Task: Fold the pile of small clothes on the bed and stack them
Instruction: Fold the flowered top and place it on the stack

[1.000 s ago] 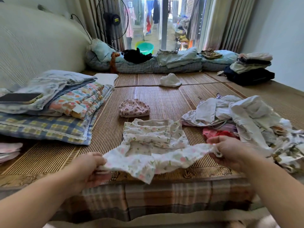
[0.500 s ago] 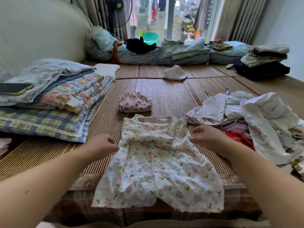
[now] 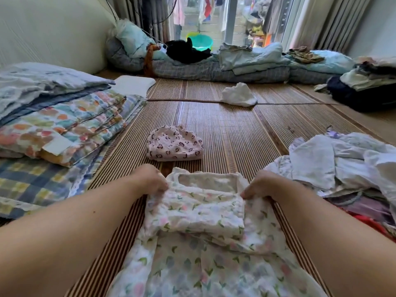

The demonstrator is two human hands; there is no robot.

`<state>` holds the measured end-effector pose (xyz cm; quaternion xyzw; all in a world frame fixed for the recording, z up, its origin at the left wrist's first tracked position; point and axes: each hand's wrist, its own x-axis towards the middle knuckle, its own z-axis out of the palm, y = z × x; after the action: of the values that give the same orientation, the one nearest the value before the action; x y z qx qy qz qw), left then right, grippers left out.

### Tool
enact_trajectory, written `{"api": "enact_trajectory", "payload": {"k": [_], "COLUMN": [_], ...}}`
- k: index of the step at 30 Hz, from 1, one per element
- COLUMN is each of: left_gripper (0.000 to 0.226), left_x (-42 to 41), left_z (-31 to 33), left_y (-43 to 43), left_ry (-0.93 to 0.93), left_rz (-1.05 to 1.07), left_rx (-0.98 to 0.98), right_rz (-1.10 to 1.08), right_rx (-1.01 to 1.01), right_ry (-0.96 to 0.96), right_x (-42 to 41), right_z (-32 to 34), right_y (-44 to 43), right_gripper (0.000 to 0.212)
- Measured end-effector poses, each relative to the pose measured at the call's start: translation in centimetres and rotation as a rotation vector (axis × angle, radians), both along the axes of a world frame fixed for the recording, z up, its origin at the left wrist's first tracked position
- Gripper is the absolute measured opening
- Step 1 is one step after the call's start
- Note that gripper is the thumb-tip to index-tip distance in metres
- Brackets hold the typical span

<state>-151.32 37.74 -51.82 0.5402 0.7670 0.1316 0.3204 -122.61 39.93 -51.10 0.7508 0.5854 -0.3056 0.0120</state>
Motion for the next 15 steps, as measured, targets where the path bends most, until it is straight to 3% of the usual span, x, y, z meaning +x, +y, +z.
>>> {"api": "enact_trajectory", "payload": {"k": [4, 8, 15], "left_gripper": [0.01, 0.007, 0.011], "left_x": [-0.1, -0.8, -1.8], "left_z": [2.4, 5.0, 6.9], "left_y": [2.7, 5.4, 3.4], "left_ry": [-0.157, -0.296, -0.217], "left_rz": [-0.016, 0.022, -0.086], "left_rx": [0.068, 0.272, 0.531], "right_rz": [0.103, 0.056, 0.037], "right_rx": [0.061, 0.341, 0.66], "right_ry": [0.02, 0.213, 0.511], "right_x": [0.3, 0.8, 1.6], "right_z": [2.5, 4.3, 4.7], "right_y": [3.1, 5.8, 3.4], "right_gripper": [0.028, 0.021, 0.022]}}
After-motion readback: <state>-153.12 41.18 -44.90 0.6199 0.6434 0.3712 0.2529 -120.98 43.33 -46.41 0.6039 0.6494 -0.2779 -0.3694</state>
